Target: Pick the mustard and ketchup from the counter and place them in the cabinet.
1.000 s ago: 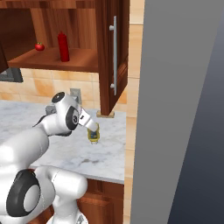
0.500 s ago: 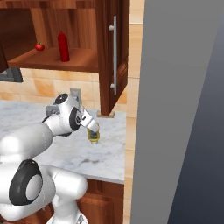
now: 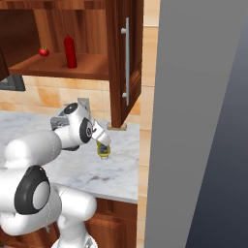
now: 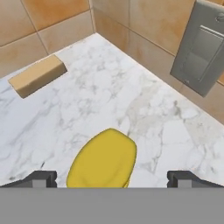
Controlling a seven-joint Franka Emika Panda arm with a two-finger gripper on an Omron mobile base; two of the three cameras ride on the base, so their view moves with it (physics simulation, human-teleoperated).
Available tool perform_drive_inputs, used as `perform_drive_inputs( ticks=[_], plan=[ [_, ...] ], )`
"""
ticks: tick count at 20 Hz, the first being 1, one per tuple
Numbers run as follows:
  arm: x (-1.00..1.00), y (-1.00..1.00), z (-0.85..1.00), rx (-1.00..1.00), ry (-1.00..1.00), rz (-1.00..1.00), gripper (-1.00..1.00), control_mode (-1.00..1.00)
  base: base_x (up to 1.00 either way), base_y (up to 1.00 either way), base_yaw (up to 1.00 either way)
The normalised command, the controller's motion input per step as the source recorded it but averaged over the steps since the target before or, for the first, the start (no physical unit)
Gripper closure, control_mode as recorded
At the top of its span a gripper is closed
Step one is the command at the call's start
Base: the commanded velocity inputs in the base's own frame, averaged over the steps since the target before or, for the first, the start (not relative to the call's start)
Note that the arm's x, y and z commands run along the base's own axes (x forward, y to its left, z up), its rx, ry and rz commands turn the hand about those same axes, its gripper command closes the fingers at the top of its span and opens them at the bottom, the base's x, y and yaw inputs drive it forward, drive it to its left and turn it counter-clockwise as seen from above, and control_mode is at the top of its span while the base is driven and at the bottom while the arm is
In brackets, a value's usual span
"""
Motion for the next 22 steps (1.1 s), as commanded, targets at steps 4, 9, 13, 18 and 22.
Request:
perform_drive_inputs(
  ticks=[4, 9, 13, 18, 22],
  plan=[
    [0.07, 0.00, -0.10, 0.02, 0.00, 0.00, -1.00, -1.00, 0.00, 0.00, 0.00],
    [0.10, 0.00, -0.12, 0.01, 0.00, 0.00, -1.00, -1.00, 0.00, 0.00, 0.00],
    [0.09, 0.00, -0.19, 0.00, 0.01, 0.00, -1.00, -1.00, 0.00, 0.00, 0.00],
    [0.07, 0.01, -0.25, 0.00, 0.02, 0.00, -1.00, -1.00, 0.00, 0.00, 0.00],
    [0.07, 0.01, -0.21, 0.00, 0.01, 0.00, 1.00, -1.00, 0.00, 0.00, 0.00]
  ],
)
